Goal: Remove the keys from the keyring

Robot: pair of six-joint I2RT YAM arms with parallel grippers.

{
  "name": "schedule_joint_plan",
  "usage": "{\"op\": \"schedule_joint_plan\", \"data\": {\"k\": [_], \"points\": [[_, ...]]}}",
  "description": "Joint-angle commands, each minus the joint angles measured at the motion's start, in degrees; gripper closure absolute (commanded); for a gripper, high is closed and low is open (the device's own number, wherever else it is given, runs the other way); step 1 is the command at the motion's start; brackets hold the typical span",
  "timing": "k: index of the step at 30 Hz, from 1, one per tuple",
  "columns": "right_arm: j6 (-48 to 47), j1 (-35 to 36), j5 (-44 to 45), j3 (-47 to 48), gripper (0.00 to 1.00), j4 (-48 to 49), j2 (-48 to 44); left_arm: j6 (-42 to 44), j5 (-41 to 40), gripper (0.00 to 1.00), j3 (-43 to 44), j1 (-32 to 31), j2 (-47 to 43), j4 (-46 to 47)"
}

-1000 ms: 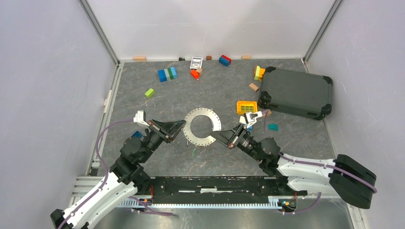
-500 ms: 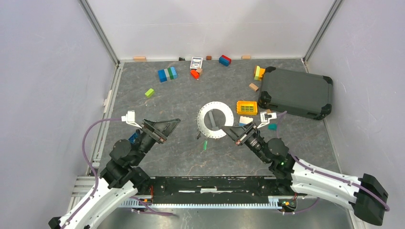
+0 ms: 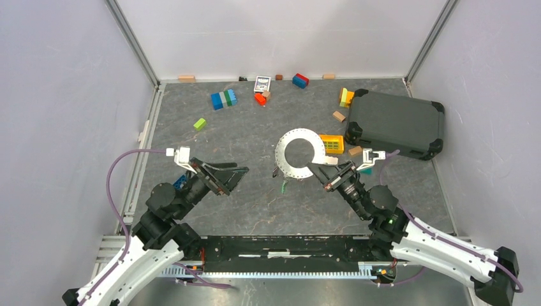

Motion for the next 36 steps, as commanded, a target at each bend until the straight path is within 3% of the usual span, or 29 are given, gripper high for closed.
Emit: {"op": "schedule_joint_plan", "data": {"k": [1, 5, 10, 17, 23, 25, 36], "points": [[-1.7, -0.2, 3.6, 4.9, 1.00, -2.1, -2.1, 6.9, 4.6, 0.00, 1.9, 0.0, 0.9, 2.3], [-3.3, -0.2, 5.1, 6.5, 1.00, -4.8, -2.8, 8.5, 6.7, 0.05, 0.7, -0.7, 3.4, 4.2], [-5.6, -0.2, 6.4, 8.3, 1.00, -7.3, -3.3, 11.3, 2.9, 0.11, 0.3, -5.6, 7.7, 6.7], [-8.1, -0.1, 6.9, 13.1, 1.00, -13.1, -2.9, 17.8, -10.0, 0.14, -1.7, -22.6, 11.7, 15.0], [-9.4, -0.1, 5.7, 15.8, 1.00, -15.0, -2.7, 30.0, -25.0, 0.16, -5.7, -41.5, 18.6, 30.2], [-9.4, -0.1, 5.0, 16.0, 1.00, -15.0, -2.8, 34.1, -29.7, 0.16, -7.0, -44.9, 20.4, 35.4], [-9.5, -0.2, 1.6, 16.2, 1.00, -13.9, -2.7, 46.1, -35.9, 0.17, -10.6, -46.4, 30.4, 56.4]]}}
